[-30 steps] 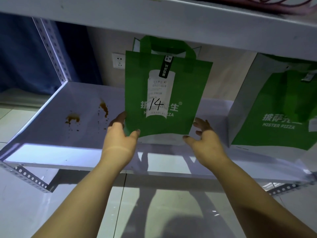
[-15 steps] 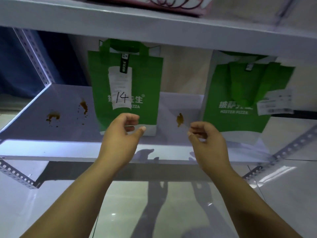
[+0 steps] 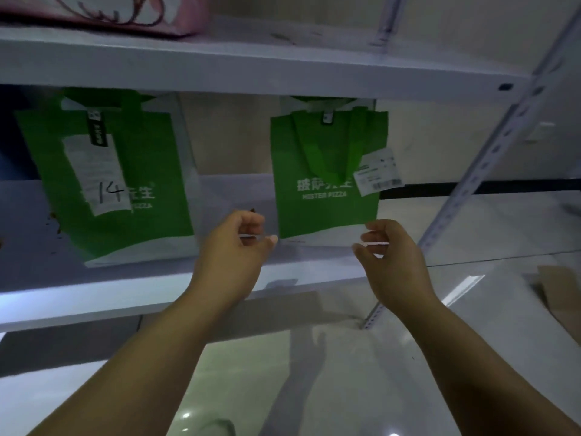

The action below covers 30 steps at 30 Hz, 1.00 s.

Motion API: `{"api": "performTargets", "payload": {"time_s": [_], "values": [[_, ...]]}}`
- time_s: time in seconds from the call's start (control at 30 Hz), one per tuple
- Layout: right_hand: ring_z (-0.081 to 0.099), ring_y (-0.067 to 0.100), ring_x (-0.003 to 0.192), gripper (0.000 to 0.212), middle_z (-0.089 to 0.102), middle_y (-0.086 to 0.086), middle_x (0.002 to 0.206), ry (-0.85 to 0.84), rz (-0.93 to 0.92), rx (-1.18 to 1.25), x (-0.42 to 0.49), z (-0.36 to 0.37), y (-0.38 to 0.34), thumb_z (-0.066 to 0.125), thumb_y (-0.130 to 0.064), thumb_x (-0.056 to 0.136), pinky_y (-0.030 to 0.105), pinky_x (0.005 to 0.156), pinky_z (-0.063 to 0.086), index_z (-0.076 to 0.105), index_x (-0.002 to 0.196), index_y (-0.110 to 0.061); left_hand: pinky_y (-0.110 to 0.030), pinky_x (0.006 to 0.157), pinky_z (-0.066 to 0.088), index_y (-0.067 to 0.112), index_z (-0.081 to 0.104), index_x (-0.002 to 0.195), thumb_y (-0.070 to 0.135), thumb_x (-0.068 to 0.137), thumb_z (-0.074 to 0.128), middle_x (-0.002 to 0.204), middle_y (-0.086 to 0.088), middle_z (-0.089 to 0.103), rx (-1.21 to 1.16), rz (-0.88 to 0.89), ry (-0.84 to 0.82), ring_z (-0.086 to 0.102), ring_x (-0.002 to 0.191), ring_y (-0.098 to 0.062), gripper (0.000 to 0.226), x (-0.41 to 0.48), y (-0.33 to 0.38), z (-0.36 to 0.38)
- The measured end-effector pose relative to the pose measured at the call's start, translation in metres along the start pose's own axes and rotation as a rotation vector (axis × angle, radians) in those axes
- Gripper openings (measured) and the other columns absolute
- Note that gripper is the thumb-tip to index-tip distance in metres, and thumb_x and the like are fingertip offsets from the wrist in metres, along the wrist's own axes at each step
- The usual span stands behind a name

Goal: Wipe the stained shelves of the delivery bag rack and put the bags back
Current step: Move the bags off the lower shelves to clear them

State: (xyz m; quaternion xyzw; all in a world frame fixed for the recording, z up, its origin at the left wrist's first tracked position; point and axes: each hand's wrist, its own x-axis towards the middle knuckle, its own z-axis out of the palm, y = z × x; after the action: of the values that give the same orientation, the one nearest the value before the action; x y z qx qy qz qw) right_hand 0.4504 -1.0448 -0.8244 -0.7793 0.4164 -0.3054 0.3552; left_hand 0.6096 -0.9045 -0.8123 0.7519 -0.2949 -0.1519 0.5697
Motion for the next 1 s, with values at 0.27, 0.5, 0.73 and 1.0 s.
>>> {"api": "performTargets", "payload": {"time_s": [0.27,0.5,0.73,1.0], "values": [[0.049,0.015,0.116,0.061,0.049,-0.003,0.132,0.077,0.121,-0.073,0.037,0.001,0.037,0.064,-0.022,0.087,0.031,0.091,0.044,0.034,0.14,-0.019,-0.031,0.082,0.044,0.02,0.038,0.136,0.02,0.086,0.064,0.131,-0.001,0.044,-0.152,-0.118,-0.001,0.05,0.113,-0.024,0.057,0.07,-0.006,0.049],[0.037,0.016,0.132,0.079,0.034,-0.006,0.148,-0.011,0.155,-0.154,0.063,0.014,0.043,0.064,-0.021,0.086,0.034,0.102,0.034,0.014,0.148,-0.025,-0.034,0.103,0.034,0.023,0.022,0.145,0.017,0.084,0.067,0.142,0.008,0.034,-0.134,-0.109,-0.128,0.032,0.13,-0.012,0.076,0.094,-0.03,0.068],[0.036,0.006,0.127,0.078,0.038,-0.013,0.143,-0.016,0.158,-0.135,0.065,0.026,0.045,0.064,-0.016,0.086,0.021,0.092,0.027,0.017,0.145,-0.038,-0.021,0.087,0.038,0.054,0.036,0.104,0.018,0.083,0.067,0.1,0.029,0.045,-0.105,0.024,-0.233,0.041,0.098,0.009,0.051,0.099,-0.033,0.067],[0.028,0.015,0.138,0.082,0.027,-0.009,0.152,0.022,0.203,-0.108,0.071,0.025,0.041,0.064,-0.017,0.086,0.035,0.107,0.029,0.011,0.148,-0.028,-0.027,0.086,0.031,0.043,0.039,0.122,0.027,0.083,0.067,0.114,0.015,0.042,-0.066,-0.006,-0.224,0.032,0.108,-0.004,0.051,0.101,-0.042,0.06]]}}
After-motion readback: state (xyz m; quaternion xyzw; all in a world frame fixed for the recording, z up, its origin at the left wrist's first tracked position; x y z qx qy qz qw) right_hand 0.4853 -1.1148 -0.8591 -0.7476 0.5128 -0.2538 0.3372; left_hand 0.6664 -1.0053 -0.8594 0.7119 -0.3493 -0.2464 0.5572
